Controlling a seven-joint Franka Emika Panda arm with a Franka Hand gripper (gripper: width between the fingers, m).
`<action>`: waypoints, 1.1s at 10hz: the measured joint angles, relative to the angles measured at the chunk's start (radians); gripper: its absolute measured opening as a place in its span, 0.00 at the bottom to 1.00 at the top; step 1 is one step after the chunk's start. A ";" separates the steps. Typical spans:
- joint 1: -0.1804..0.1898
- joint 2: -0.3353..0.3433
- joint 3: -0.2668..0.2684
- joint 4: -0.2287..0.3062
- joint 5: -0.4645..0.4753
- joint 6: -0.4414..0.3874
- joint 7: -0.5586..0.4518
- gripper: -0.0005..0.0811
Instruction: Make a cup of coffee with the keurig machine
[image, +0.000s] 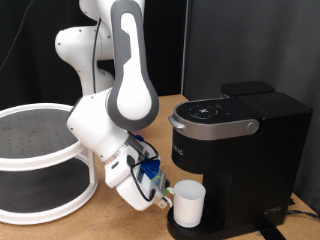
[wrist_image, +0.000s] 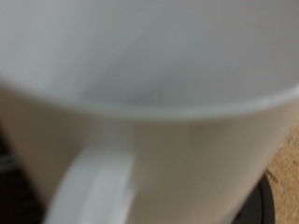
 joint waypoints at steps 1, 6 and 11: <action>-0.011 -0.021 -0.013 -0.022 -0.052 -0.016 0.023 0.63; -0.070 -0.151 -0.078 -0.110 -0.236 -0.133 0.116 0.99; -0.100 -0.198 -0.107 -0.132 -0.282 -0.227 0.145 0.99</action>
